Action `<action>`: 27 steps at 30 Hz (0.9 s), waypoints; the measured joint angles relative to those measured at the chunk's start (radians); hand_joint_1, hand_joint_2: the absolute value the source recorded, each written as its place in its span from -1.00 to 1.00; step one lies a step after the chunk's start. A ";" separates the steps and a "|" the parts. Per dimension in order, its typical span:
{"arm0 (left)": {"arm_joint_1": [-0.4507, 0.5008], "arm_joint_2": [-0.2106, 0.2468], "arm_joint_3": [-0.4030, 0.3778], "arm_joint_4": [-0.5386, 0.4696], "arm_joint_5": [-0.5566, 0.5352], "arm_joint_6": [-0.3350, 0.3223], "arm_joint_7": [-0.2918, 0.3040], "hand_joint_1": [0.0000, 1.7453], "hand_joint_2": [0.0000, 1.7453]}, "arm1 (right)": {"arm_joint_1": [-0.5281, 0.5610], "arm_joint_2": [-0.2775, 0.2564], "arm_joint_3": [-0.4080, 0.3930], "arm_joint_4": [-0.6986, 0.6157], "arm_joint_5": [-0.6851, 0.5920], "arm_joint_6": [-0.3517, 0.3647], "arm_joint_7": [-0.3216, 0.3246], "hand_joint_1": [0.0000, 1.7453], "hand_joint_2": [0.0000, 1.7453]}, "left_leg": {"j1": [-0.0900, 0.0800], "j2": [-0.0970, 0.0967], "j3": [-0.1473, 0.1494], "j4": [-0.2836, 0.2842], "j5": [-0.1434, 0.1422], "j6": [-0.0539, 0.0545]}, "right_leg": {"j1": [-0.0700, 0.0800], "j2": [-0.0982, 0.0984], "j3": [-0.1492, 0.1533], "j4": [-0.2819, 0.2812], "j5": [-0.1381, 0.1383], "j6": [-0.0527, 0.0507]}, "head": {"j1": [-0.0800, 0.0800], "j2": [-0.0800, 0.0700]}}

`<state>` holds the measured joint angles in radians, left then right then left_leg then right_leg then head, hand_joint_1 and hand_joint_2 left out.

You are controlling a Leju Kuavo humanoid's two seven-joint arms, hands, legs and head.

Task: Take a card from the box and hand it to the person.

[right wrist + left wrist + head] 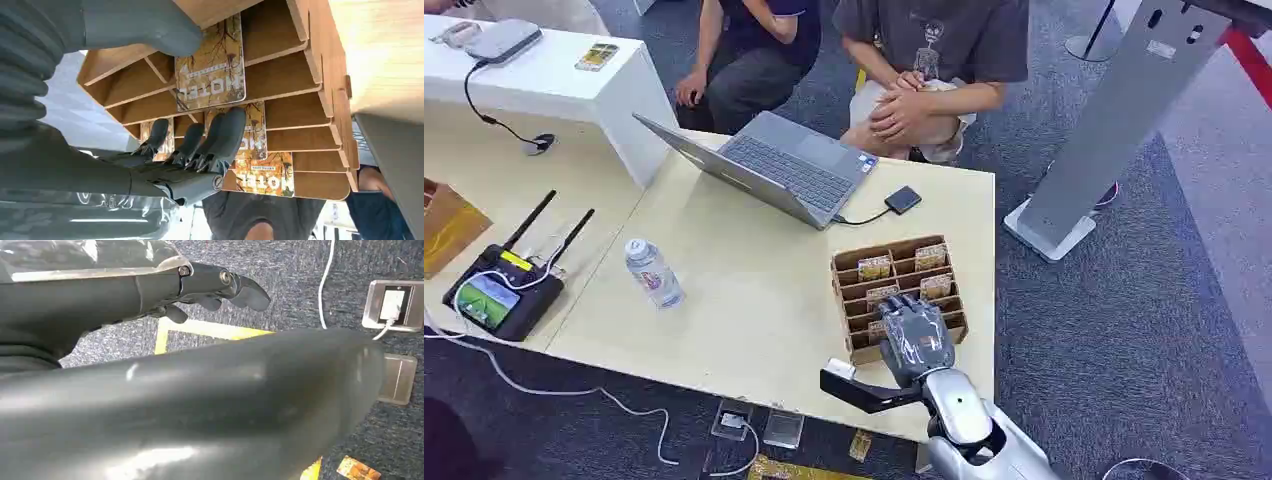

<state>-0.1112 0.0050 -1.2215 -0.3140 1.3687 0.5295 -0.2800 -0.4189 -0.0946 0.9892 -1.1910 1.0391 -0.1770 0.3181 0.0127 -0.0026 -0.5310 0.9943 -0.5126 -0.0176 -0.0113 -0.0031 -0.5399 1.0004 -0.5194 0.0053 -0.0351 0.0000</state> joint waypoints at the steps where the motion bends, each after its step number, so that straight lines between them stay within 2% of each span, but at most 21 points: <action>1: 0.000 0.000 0.000 0.000 0.000 -0.001 0.000 -1.00 -1.00 | 0.000 0.000 0.000 0.001 0.003 0.000 0.000 0.10 1.00 | 0.000 0.000 0.000 0.000 0.000 0.000 | 0.000 0.000 0.000 0.000 0.000 0.000 | 0.000 0.000; 2: 0.000 0.000 0.000 0.000 0.000 -0.003 -0.001 -1.00 -1.00 | 0.000 0.000 0.000 0.002 0.005 0.000 0.001 0.28 1.00 | 0.000 0.000 0.000 0.000 0.000 0.000 | 0.000 0.000 0.000 0.000 0.000 0.000 | 0.000 0.000; 3: 0.000 0.000 0.000 0.000 0.000 -0.005 -0.002 -1.00 -1.00 | 0.000 0.000 -0.001 0.003 0.006 0.000 0.003 0.34 1.00 | 0.000 0.000 0.000 0.000 0.000 0.000 | 0.000 0.000 0.000 0.000 0.000 0.000 | 0.000 0.000; 20: 0.000 0.000 0.000 0.000 0.000 -0.009 -0.003 -1.00 -1.00 | -0.001 0.000 -0.006 0.003 0.034 -0.003 0.013 0.30 1.00 | 0.000 0.000 0.001 0.000 0.000 0.000 | 0.000 0.000 0.001 0.000 0.000 0.000 | 0.000 0.000; 21: 0.000 0.000 0.000 0.000 0.000 -0.009 -0.003 -1.00 -1.00 | -0.001 0.000 -0.006 0.003 0.035 -0.003 0.013 0.38 1.00 | 0.000 0.000 0.001 0.000 0.000 0.000 | 0.000 0.000 0.001 0.000 0.000 0.000 | 0.000 0.000; 27: 0.000 0.000 -0.001 0.000 0.000 -0.009 -0.003 -1.00 -1.00 | 0.000 0.000 -0.006 0.003 0.035 -0.003 0.014 0.38 1.00 | 0.000 0.000 0.001 0.000 0.000 0.000 | 0.000 0.000 0.001 0.000 0.000 0.000 | 0.000 0.000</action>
<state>-0.1113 0.0050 -1.2222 -0.3136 1.3687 0.5203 -0.2834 -0.4193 -0.0942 0.9827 -1.1879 1.0746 -0.1801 0.3319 0.0127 -0.0026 -0.5298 0.9943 -0.5126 -0.0176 -0.0113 -0.0031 -0.5390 1.0004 -0.5194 0.0053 -0.0351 0.0000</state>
